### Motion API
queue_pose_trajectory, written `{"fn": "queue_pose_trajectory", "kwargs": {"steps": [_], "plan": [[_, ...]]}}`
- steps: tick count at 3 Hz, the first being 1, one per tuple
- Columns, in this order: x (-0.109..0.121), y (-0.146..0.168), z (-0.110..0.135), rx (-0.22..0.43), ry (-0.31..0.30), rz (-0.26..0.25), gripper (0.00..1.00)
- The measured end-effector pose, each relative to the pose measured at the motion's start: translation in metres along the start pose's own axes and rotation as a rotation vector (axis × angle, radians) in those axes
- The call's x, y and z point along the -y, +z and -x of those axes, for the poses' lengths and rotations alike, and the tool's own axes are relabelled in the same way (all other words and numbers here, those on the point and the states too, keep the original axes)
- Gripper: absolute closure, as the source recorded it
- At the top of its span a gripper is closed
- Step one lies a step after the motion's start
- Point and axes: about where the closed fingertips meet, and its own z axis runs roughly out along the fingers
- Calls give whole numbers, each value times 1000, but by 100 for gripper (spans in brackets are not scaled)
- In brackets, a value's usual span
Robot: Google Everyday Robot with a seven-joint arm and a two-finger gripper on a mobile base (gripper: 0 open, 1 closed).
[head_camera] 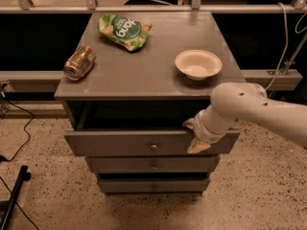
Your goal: Open top drawer
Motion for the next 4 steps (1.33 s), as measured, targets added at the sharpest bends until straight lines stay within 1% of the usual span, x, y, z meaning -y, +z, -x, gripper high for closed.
{"fn": "queue_pose_trajectory", "kwargs": {"steps": [1, 2, 3, 4], "plan": [[-21, -15, 10, -2, -6, 24, 43], [-45, -36, 25, 21, -9, 53, 42], [-63, -67, 38, 33, -11, 50, 39], [-62, -92, 45, 23, -34, -1, 34]]}}
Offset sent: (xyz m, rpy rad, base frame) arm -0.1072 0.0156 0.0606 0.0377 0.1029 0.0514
